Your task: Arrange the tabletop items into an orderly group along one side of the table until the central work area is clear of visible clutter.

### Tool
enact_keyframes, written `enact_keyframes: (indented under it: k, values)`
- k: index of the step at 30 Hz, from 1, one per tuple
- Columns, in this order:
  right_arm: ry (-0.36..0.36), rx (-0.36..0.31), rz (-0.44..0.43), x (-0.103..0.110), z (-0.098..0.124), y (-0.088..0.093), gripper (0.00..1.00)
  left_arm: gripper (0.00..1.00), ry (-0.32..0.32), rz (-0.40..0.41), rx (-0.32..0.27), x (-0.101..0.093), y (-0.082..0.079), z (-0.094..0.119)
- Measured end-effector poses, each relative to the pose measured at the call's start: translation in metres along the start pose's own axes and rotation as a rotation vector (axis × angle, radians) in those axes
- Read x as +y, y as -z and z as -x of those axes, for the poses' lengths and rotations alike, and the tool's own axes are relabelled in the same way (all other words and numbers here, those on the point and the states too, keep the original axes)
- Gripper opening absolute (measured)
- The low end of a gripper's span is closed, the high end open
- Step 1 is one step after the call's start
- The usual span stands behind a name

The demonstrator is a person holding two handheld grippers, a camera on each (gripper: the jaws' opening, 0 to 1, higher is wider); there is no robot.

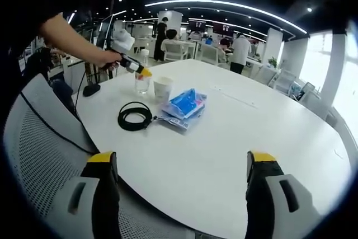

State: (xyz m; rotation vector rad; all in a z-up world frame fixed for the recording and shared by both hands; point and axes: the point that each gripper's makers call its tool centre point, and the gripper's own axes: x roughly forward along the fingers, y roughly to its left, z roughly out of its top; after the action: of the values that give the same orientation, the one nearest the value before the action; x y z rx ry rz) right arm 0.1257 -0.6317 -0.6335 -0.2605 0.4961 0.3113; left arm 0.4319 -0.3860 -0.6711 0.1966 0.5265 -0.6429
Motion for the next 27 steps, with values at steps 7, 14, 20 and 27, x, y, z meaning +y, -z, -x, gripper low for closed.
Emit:
enact_keyframes:
  k: [7,14,20,27]
  values:
    - [0.002,0.007,-0.003,-0.001,0.000,0.001,0.96,0.45,0.020,-0.020,0.020,0.006,0.003,-0.007]
    - [0.008,0.014,-0.007,-0.002,-0.001,0.003,0.95,0.45,0.055,-0.028,-0.001,0.004,0.000,-0.012]
    - [0.008,0.024,-0.007,-0.002,-0.002,0.004,0.95,0.45,0.101,-0.035,-0.008,0.004,0.000,-0.018]
    - [0.011,0.025,-0.007,-0.003,-0.002,0.005,0.95,0.45,0.116,-0.046,0.004,0.006,0.002,-0.015]
